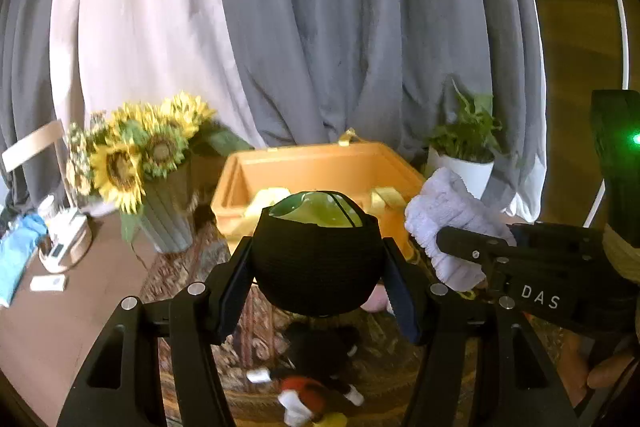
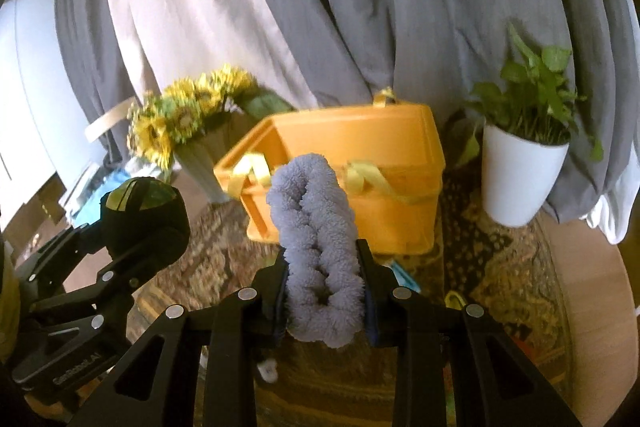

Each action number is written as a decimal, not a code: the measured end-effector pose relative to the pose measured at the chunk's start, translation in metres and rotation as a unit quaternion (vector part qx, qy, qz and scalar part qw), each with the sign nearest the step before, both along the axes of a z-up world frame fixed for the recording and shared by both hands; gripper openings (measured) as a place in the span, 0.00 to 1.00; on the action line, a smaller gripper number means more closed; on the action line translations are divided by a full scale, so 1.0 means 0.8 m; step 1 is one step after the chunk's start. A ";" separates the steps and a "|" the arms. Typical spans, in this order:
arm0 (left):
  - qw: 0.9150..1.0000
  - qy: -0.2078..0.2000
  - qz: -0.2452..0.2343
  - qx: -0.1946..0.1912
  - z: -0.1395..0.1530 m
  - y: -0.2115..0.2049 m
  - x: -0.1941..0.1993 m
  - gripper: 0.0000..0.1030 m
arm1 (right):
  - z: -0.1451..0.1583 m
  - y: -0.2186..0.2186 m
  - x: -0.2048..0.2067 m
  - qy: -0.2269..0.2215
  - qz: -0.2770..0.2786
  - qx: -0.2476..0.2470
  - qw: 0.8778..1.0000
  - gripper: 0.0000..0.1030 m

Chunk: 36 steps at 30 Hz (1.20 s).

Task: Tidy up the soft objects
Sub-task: 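Carry both held toys over the orange crate and release them inside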

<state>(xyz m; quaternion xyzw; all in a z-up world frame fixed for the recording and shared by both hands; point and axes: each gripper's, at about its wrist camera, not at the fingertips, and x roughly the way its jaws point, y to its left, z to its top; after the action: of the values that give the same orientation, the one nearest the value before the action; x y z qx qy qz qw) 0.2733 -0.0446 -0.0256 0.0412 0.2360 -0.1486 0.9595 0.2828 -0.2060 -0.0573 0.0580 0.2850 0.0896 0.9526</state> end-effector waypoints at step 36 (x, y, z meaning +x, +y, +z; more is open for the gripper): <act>1.000 -0.014 -0.006 -0.002 0.045 0.007 0.205 0.59 | 0.057 -0.004 0.172 -0.040 -0.079 0.000 0.996 0.29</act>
<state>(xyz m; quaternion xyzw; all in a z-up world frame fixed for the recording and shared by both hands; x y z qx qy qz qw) 0.4371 -0.0393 0.0103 0.0426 0.2219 -0.1543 0.9618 0.4207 -0.2093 -0.0119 0.0765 0.2413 0.0165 0.9673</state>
